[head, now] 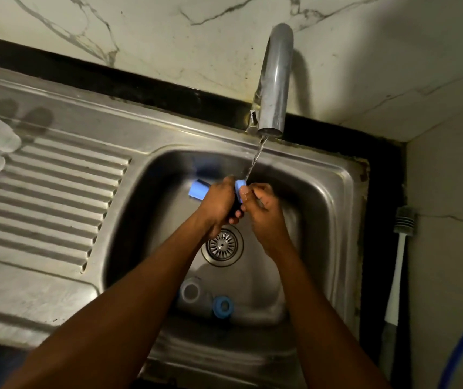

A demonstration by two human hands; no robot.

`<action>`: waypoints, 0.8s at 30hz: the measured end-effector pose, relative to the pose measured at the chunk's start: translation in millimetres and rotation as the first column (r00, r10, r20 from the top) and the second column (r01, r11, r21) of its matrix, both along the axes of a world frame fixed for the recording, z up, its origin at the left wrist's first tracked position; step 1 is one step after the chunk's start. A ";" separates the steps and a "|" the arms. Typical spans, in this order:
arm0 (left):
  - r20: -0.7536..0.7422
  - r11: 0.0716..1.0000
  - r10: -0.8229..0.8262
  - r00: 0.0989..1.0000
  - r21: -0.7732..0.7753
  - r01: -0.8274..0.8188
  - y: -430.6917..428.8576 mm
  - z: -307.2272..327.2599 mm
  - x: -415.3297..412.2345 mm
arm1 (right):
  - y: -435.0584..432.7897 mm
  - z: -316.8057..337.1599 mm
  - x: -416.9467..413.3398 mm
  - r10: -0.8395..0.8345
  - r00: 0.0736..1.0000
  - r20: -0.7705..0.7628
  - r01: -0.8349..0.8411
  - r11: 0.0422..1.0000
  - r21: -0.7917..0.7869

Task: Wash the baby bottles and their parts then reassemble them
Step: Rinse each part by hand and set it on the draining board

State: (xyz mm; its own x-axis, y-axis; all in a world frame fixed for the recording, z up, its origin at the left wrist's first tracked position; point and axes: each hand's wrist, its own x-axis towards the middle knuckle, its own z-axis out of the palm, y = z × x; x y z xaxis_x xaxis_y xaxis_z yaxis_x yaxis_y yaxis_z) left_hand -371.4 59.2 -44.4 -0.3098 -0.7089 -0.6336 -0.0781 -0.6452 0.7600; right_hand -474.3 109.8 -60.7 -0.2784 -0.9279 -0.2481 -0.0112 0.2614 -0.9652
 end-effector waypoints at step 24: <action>-0.303 0.883 0.197 0.932 0.469 -0.034 3.1 13.1 -8.5 | -7.2 22.4 4.6 -0.029 0.978 0.207 -0.006 0.986 0.168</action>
State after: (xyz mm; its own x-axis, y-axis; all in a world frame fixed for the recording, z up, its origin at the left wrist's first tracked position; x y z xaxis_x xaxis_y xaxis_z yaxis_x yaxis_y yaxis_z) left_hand -379.9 62.2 -31.3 -0.4928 -0.4166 -0.7640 0.2227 -0.9091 0.3521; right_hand -469.7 102.6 -38.3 -0.2147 -0.8654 -0.4527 0.1891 0.4179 -0.8886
